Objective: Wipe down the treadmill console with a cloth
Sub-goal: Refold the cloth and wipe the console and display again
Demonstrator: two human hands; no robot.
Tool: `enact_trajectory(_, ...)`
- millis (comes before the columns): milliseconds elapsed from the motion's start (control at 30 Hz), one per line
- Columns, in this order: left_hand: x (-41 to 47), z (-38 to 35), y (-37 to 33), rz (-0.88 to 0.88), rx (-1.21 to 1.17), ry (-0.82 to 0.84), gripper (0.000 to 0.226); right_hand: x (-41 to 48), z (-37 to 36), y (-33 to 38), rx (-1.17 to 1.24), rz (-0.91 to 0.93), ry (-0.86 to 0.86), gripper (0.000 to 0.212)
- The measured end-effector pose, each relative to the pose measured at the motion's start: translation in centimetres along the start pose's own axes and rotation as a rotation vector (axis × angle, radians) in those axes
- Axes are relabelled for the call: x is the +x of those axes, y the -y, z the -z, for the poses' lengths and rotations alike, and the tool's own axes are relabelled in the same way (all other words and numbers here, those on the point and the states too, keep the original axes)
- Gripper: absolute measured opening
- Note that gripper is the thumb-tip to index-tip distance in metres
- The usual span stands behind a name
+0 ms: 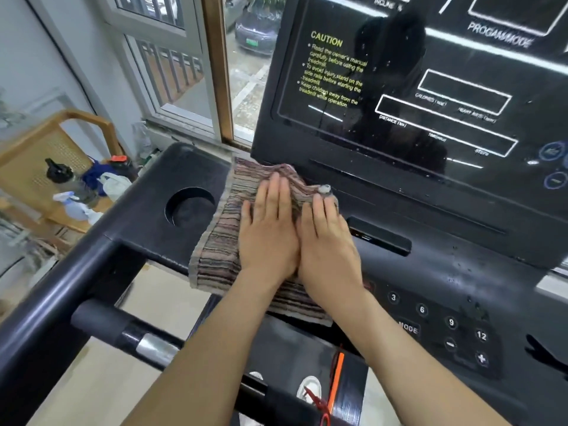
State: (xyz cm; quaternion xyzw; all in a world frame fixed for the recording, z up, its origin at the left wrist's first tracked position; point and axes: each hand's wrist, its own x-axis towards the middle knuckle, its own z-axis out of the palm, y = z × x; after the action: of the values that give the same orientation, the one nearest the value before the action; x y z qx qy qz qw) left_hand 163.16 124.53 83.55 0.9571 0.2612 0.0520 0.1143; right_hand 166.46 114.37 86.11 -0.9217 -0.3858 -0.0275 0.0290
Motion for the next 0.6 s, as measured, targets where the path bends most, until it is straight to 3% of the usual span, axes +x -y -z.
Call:
enact_trajectory(100,-1.8,0.3,0.8,0.065,0.022,0.057,0.070,0.1,-0.4,0.1,-0.042,0.071,0.116,0.064)
enact_trajectory(300,0.2,-0.5,-1.9,-0.334,0.036,-0.004,0.066,-1.6,-0.3,-2.3,-0.067,-0.049,0.029,0.065)
enact_trajectory(467,1.7,0.4,-0.2,0.121,-0.044,-0.067,0.067,0.2,-0.6,-0.5,-0.029,0.043,-0.002,0.064)
enact_trajectory(533,0.7,0.2,-0.3,0.106,-0.029,-0.010,0.063,-0.2,-0.9,-0.7,0.007,0.073,0.021,0.064)
enact_trajectory(600,-0.1,-0.1,-1.3,-0.023,-0.010,-0.011,0.058,-1.2,-0.8,-1.7,0.017,0.067,0.016,0.064)
